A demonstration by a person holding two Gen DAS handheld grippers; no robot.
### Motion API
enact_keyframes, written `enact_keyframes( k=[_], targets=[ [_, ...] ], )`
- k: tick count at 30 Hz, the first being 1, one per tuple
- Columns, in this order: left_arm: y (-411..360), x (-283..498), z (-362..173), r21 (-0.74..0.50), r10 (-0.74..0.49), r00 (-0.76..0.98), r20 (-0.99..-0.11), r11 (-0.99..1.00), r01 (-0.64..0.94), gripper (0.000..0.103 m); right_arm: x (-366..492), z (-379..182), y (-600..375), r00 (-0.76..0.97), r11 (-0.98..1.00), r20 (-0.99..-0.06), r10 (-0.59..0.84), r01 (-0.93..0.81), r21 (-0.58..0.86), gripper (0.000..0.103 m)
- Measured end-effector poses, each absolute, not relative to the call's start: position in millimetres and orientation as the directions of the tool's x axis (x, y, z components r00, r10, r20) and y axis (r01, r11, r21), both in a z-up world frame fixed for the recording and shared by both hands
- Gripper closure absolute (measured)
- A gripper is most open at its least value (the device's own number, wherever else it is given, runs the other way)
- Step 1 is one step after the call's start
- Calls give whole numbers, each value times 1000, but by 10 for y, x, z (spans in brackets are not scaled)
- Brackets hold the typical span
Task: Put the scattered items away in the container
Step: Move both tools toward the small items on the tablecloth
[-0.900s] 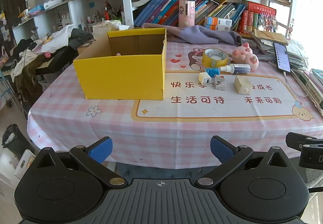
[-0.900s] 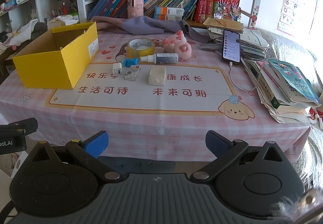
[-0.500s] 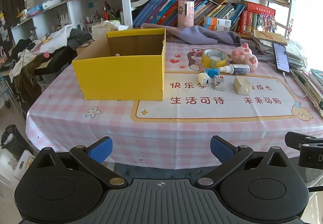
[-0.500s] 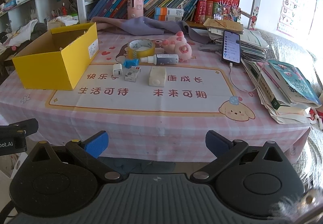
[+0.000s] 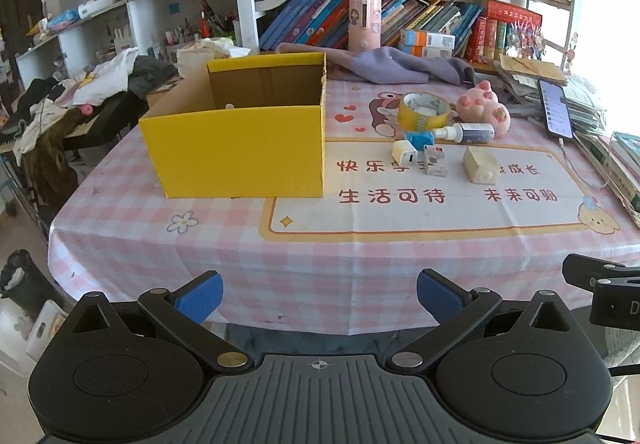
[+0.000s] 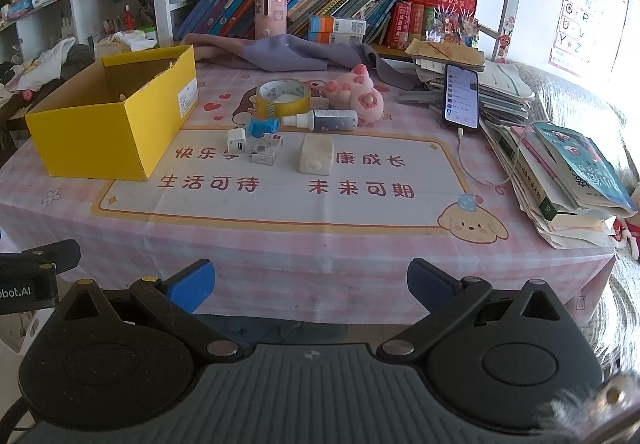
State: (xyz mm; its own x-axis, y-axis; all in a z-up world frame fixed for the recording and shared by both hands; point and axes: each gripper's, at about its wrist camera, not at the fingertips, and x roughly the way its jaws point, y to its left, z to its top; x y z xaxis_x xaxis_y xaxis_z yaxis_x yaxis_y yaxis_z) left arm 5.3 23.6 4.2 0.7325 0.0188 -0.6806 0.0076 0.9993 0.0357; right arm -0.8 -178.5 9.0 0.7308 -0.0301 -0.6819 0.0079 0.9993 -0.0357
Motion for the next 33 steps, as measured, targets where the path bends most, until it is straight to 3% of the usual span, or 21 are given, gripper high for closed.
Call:
enact_keyframes(
  k=[18, 24, 33],
  targets=[
    [299, 70, 60, 35, -11, 754, -657, 998, 45, 0, 11, 74, -1640, 739, 1000, -674, 12, -25, -9, 0],
    [299, 91, 94, 34, -8, 801, -598, 999, 35, 0, 59, 63, -1633, 738, 999, -674, 9, -28, -17, 0],
    [168, 335, 53, -36, -113, 785, -609, 993, 115, 0, 229, 31, -1791, 744, 1000, -668, -12, 1, -17, 1]
  ],
)
